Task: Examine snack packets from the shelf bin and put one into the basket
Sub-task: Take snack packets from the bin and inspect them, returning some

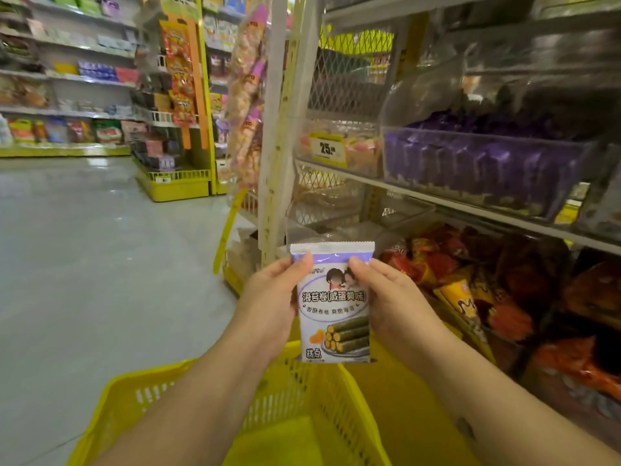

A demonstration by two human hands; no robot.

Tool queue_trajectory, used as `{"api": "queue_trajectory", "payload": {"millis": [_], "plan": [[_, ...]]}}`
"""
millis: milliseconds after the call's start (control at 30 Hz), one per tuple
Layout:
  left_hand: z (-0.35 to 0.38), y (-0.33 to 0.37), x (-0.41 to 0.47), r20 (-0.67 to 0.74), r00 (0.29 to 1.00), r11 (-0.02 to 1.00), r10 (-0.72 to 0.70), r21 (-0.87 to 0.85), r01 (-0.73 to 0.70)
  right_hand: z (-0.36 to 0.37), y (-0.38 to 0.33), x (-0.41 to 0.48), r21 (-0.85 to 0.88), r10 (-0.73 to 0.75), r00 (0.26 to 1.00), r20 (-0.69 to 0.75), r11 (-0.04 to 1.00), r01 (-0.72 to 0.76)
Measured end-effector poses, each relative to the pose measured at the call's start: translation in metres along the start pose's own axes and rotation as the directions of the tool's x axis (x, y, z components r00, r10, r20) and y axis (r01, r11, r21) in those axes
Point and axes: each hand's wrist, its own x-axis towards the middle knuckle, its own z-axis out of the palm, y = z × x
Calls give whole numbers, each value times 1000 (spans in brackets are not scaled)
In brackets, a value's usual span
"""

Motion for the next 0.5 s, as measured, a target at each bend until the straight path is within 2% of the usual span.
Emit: {"api": "queue_trajectory", "payload": {"millis": [133,333,400,500], "plan": [[-3,-12,6,14,1000,999,-6,53,5,-4,3,2,109,51,997,-58,993,-44],[3,-20,5,27,999,992,25,124,-28,-17,2,3,109,120,979,-168,989,-103],[7,-21,2,18,999,992,30,122,-32,-20,-1,2,69,107,980,-168,993,-97],[11,-22,1,10,1000,994,16,104,-17,-25,-6,-4,-122,-7,985,-173,992,-14]]}}
